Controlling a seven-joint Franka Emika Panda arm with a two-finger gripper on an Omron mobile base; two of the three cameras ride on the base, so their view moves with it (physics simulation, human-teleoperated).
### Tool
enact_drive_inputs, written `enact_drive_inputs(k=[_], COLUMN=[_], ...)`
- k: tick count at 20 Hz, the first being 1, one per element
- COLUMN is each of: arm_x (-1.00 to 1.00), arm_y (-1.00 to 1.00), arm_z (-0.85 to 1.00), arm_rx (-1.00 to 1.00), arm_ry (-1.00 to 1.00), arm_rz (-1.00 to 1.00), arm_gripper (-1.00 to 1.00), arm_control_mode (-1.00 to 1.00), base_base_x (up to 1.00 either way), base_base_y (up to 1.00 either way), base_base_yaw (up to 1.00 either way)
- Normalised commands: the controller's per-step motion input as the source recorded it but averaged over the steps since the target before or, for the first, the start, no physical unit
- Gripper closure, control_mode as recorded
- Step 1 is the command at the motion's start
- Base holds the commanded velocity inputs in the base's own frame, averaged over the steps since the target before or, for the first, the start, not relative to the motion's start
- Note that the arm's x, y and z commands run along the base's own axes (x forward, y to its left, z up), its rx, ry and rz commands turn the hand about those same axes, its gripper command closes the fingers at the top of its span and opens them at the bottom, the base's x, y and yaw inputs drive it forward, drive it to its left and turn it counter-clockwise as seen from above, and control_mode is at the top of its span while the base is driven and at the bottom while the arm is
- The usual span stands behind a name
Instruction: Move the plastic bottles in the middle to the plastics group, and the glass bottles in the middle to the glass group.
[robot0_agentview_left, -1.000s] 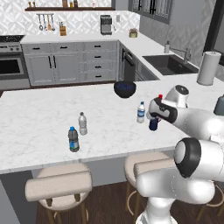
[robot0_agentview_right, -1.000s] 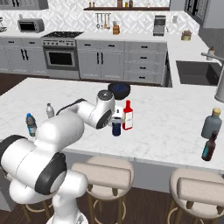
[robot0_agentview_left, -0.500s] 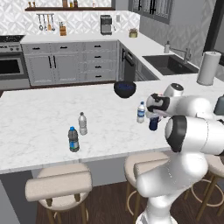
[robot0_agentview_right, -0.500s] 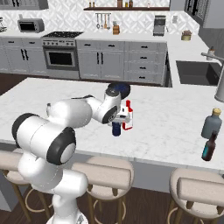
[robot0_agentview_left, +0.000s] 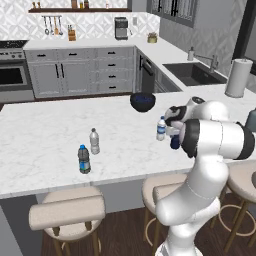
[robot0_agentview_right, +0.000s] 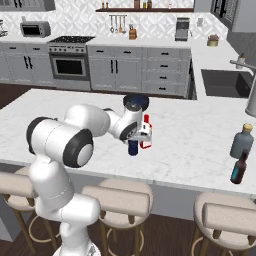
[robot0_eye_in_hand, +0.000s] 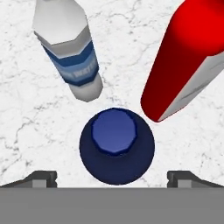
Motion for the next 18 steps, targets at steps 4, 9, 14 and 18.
enact_drive_inputs(k=[4,9,14,18], arm_x=[0.18,0.12,0.04,0.0], arm_y=[0.0,0.0,0.0,0.0], arm_z=[-0.22,-0.18,-0.13,-0.07], arm_rx=[0.0,0.02,0.03,0.05], arm_ry=[0.0,-0.01,-0.07,-0.13], arm_rz=[0.0,0.0,0.0,0.0], arm_gripper=[-1.0,-1.0,1.0,1.0], arm_control_mode=[-1.0,-1.0,-1.0,-1.0], base_base_x=[0.0,0.0,0.0,0.0], base_base_y=[0.0,0.0,0.0,0.0], base_base_yaw=[0.0,0.0,0.0,0.0])
